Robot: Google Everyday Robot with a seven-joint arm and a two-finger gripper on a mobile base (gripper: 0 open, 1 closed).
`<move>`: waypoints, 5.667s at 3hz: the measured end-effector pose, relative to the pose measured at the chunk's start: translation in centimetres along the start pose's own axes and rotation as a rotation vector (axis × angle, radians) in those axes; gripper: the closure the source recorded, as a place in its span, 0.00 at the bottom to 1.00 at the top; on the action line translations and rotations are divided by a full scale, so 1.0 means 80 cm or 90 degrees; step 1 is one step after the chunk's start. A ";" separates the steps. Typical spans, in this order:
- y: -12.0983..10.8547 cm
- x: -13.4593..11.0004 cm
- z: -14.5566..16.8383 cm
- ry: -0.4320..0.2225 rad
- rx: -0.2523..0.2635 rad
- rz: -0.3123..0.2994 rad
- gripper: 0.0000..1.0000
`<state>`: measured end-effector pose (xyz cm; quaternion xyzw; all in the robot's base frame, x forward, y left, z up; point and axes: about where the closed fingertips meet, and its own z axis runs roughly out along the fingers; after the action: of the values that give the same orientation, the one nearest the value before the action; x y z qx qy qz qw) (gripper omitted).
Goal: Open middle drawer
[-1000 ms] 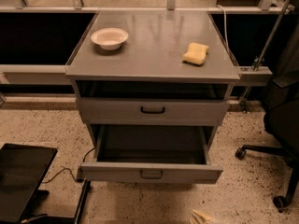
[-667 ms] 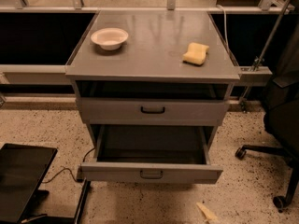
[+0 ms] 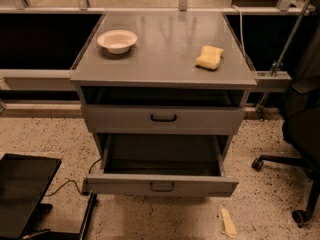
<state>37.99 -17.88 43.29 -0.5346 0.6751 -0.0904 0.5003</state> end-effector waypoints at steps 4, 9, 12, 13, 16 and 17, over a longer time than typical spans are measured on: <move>-0.104 -0.041 0.099 0.024 -0.090 -0.086 0.00; -0.204 0.029 0.171 0.118 -0.121 -0.063 0.00; -0.136 0.058 0.176 0.078 -0.121 -0.015 0.00; -0.136 0.058 0.176 0.078 -0.121 -0.015 0.00; -0.161 0.066 0.211 0.095 -0.161 -0.020 0.00; -0.150 0.074 0.216 0.087 -0.167 -0.005 0.00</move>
Offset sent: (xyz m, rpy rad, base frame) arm 0.1267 0.0260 0.0403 -0.1920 0.0941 0.1364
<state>59.33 -20.48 39.38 -0.5909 0.7114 -0.0394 0.3784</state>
